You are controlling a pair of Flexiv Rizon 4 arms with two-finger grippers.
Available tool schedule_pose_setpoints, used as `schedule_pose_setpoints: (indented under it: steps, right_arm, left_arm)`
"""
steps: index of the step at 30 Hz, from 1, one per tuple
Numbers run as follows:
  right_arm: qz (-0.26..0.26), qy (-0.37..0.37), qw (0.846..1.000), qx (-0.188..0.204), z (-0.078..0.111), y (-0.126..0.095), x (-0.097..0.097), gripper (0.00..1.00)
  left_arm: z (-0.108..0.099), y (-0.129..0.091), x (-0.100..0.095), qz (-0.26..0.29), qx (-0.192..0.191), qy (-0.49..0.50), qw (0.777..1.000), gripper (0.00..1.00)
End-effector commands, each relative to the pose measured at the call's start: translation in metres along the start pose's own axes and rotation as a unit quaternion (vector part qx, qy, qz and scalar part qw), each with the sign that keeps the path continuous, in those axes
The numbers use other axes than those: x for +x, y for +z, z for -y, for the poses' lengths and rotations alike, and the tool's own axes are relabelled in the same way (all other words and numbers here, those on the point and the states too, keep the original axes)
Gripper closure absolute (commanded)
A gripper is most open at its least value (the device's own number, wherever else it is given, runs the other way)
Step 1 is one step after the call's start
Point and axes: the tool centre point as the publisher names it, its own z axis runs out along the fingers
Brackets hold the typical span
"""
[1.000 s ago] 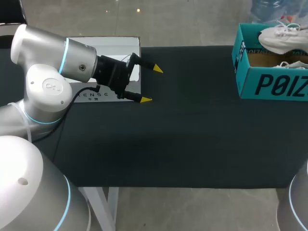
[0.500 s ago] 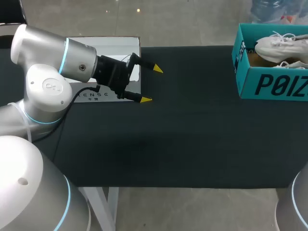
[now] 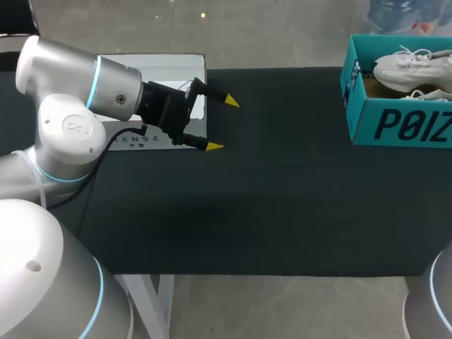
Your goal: Take the shoe out of the shoebox, open the shoe tongue, remove and reinsert the insole, then place the shoe into the shoebox
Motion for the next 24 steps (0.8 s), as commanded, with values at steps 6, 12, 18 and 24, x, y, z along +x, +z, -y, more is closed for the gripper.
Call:
schedule_pose_setpoints:
  steps: [6,12,18,24]
  right_arm:
    - [0.007,-0.014,1.0,0.021,-0.011,0.019,0.013,1.0]
    - [0.017,-0.019,0.999,0.02,-0.018,0.029,0.012,1.0]
    - [0.02,-0.017,0.999,0.022,-0.021,0.04,0.014,1.0]
    - [0.016,-0.018,0.999,0.034,-0.013,0.054,0.022,1.0]
  left_arm:
    - [0.0,0.0,0.0,-0.001,0.0,0.0,1.0,0.0]
    - [0.0,0.0,0.0,-0.001,0.0,0.0,1.0,0.0]
    - [0.0,0.0,0.0,-0.001,0.0,0.0,1.0,0.0]
    - [0.0,0.0,0.0,-0.001,0.0,0.0,1.0,0.0]
